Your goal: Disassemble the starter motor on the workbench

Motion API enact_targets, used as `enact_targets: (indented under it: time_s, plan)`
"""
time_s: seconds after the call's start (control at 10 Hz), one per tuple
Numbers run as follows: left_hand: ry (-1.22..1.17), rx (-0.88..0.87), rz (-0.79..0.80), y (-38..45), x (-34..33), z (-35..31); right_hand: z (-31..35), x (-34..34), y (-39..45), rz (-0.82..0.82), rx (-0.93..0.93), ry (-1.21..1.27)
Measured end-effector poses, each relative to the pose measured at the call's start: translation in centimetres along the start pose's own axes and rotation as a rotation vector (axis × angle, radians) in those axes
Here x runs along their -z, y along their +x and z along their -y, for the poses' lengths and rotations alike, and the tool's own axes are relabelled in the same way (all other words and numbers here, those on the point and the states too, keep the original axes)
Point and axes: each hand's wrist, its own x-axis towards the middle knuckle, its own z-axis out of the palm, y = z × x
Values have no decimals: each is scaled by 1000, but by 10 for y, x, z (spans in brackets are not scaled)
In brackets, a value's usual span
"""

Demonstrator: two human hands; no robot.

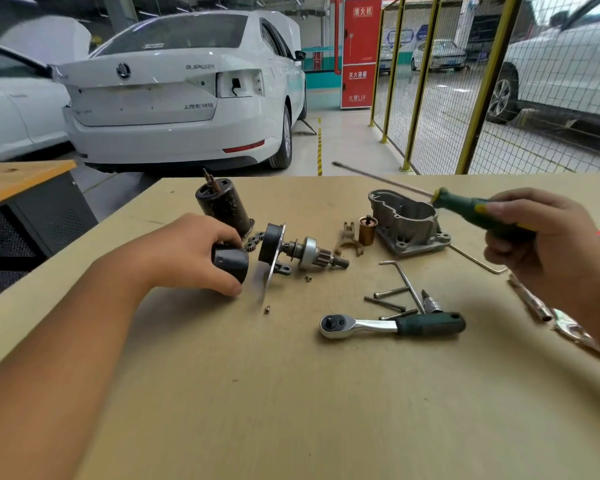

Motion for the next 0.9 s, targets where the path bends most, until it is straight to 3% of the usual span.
enact_targets:
  time_s: [0.3,0.5,0.7,0.8,0.9]
  plan:
    - [-83,-68,-105,4,-5,2,-22,-15,-6,-383,78,-462]
    - [-204,-123,-181,6,-7,10,-29,-17,-3,-320,161,-1140]
    - [-301,-177,-360,15,-22,10,-22,-17,-10,-174,-2,-1583]
    - [-425,-239,-394,16,-26,10,-22,-18,-11,-181,-1,-1626]
    - [-550,-247,-536,16,-25,12,-22,-23,-13,-260,135,-1517]
